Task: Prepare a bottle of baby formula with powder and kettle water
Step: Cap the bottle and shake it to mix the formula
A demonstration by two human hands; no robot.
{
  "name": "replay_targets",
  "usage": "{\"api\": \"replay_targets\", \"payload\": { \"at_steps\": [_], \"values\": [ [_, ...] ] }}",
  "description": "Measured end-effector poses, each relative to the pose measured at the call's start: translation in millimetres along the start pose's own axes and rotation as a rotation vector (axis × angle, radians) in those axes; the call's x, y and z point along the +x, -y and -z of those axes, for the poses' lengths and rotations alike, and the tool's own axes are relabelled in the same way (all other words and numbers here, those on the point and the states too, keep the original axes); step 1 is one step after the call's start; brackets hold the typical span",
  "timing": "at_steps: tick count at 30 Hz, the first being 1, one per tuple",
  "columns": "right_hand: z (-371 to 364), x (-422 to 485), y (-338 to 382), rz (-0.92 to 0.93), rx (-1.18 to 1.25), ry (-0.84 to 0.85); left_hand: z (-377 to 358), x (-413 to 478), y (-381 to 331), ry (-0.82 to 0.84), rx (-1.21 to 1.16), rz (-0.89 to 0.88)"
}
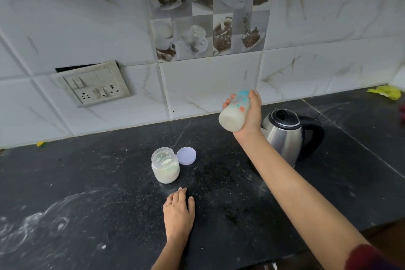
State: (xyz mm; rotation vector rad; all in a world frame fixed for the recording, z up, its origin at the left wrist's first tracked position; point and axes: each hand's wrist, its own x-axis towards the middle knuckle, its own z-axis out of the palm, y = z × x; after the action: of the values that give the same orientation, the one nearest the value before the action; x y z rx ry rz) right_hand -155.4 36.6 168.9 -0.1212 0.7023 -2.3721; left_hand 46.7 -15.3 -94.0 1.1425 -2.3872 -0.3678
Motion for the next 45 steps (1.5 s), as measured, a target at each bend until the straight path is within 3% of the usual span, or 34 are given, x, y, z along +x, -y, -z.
{"api": "replay_targets", "payload": {
  "at_steps": [5,9,13,18,22,27,31,35,40,45],
  "values": [
    [8.3,-12.7,-16.5,-0.064,-0.138,0.088,2.6,0.1,0.7,0.013,-0.001,0.006],
    [1.4,-0.8,-4.3,-0.034,0.000,-0.048,1.7,-1.5,-1.4,0.001,-0.009,0.005],
    [11.7,-12.7,-13.1,-0.094,-0.125,0.063,1.6,0.0,1.1,-0.008,-0.007,0.004],
    [4.7,-1.6,-1.4,-0.031,0.012,0.001,0.6,-1.3,0.1,-0.020,0.010,-0.006],
    [16.9,-12.8,-12.1,-0.081,-0.164,0.113,0.2,-0.3,1.5,-0.009,0.004,0.001],
    [7.4,-2.2,-4.5,-0.078,-0.060,-0.032,-1.2,-1.1,1.8,0.003,0.005,0.009],
    [17.2,-15.8,-16.3,-0.114,-0.226,0.177,0.3,-0.4,1.2,0.010,-0.001,0.026],
    [7.9,-8.7,-6.7,-0.073,-0.050,0.111,0.1,-1.2,0.4,0.011,0.002,0.030],
    [12.0,-16.4,-11.3,-0.059,-0.274,0.234,1.8,-1.1,1.0,0.008,0.008,0.008],
    [7.4,-15.6,-8.4,-0.078,-0.128,0.190,-0.6,-1.9,1.8,-0.002,0.010,0.009]
  ]
}}
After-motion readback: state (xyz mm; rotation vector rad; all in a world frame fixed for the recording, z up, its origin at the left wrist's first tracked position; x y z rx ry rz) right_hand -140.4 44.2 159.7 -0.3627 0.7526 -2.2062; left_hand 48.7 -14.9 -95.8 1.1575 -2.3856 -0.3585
